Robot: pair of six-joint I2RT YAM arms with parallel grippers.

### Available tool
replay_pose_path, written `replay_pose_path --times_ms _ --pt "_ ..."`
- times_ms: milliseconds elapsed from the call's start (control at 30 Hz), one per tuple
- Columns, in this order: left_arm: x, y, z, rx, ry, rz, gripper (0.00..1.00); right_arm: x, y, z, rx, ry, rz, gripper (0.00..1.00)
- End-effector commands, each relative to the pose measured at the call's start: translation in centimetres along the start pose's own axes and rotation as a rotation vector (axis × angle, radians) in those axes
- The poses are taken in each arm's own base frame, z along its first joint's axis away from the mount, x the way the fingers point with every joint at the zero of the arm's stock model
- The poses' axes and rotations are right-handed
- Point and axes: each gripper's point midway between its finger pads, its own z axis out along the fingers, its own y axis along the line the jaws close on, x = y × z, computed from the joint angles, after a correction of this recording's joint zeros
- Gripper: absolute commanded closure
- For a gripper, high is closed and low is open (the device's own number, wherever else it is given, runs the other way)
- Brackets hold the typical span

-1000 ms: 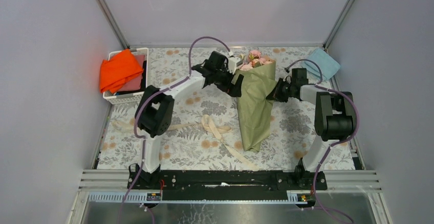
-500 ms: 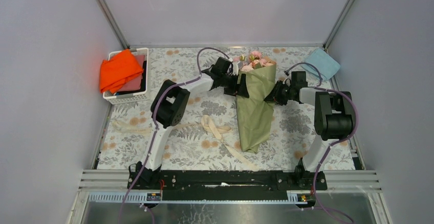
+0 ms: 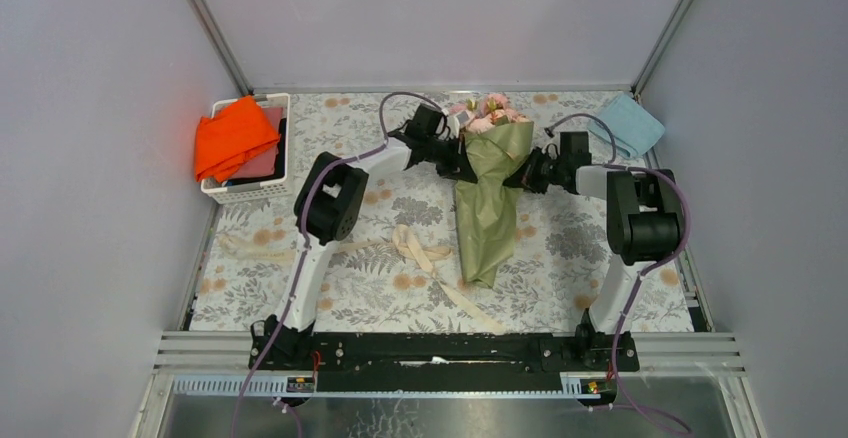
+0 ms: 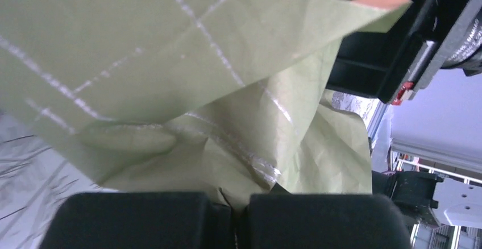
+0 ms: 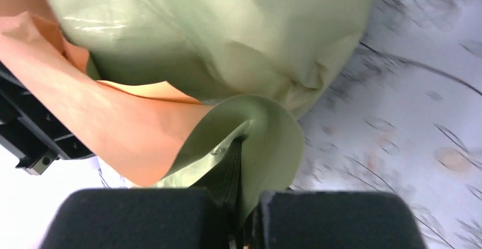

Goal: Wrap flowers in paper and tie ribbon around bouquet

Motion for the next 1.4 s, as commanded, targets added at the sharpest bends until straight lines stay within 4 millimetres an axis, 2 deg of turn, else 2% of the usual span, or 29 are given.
replay_pose_path --times_ms 0,167,300,433,467,500,567,667,700,733,800,867,933,1000,1067,1100,1167,1200,1300,1367 --pt "-4.9 -3.1 -5.2 0.07 -0.092 0.051 1.0 -3.1 10.1 -0.7 -0.168 -0.069 -0.155 1.0" --pt "-5.9 -3.0 -11.3 0.038 -0.14 0.07 1.0 -2.5 17.1 0.1 -0.213 -0.072 -0.261 1.0" --pt "-4.5 -1.5 -16.2 0.008 -0.158 0.048 1.0 -0.3 21.3 2.5 -0.251 -0.038 -0.311 1.0" --pt "-0.9 1.7 -20.7 -0.061 -0.173 0.009 1.0 4.1 24.6 6.2 -0.292 0.06 -0.342 1.0" --pt "0.3 2.5 -21.6 -0.084 -0.175 -0.005 1.0 5.4 25.2 7.1 -0.302 0.087 -0.35 1.0" --pt "2.3 3.8 -22.2 -0.114 -0.16 -0.035 1.0 7.0 25.9 7.9 -0.31 0.118 -0.364 1.0" --pt "5.2 5.9 -23.2 -0.183 -0.136 -0.054 1.0 9.8 26.2 9.5 -0.308 0.172 -0.376 1.0" --pt "9.5 8.6 -23.7 -0.283 -0.063 -0.071 1.0 12.9 25.7 10.7 -0.3 0.227 -0.372 1.0" --pt "10.8 9.7 -23.8 -0.325 -0.036 -0.081 0.92 13.7 25.2 11.0 -0.295 0.242 -0.364 1.0" --pt "11.9 10.5 -23.9 -0.36 -0.011 -0.095 0.7 14.5 24.6 11.3 -0.286 0.257 -0.353 1.0" --pt "13.5 11.9 -24.3 -0.416 0.029 -0.116 0.41 15.6 23.3 11.8 -0.275 0.279 -0.327 1.0" --pt "13.5 13.1 -25.1 -0.481 0.031 -0.125 0.25 16.5 22.3 12.1 -0.264 0.299 -0.314 1.0" --pt "11.7 13.6 -26.4 -0.554 -0.012 -0.087 0.2 16.9 21.6 12.2 -0.253 0.306 -0.311 1.0" --pt "8.4 12.9 -28.3 -0.63 -0.112 0.003 0.18 16.9 21.3 12.1 -0.244 0.306 -0.313 1.0" --pt "4.8 11.0 -30.6 -0.732 -0.224 0.17 0.18 16.8 21.1 11.9 -0.228 0.295 -0.323 1.0" --pt "3.3 9.2 -31.5 -0.784 -0.278 0.278 0.18 16.7 21.0 11.8 -0.221 0.287 -0.332 1.0" --pt "1.8 5.2 -31.8 -0.795 -0.315 0.451 0.19 16.5 20.9 11.7 -0.21 0.285 -0.344 1.0" --pt "2.2 3.9 -30.9 -0.733 -0.262 0.478 0.23 16.5 20.9 11.7 -0.208 0.287 -0.347 1.0" --pt "5.1 1.9 -27.3 -0.595 -0.121 0.564 0.4 16.4 20.4 12.0 -0.183 0.292 -0.352 0.98" --pt "8.5 0.3 -23.8 -0.489 0.002 0.671 0.48 16.3 20.3 12.0 -0.18 0.285 -0.343 0.96"
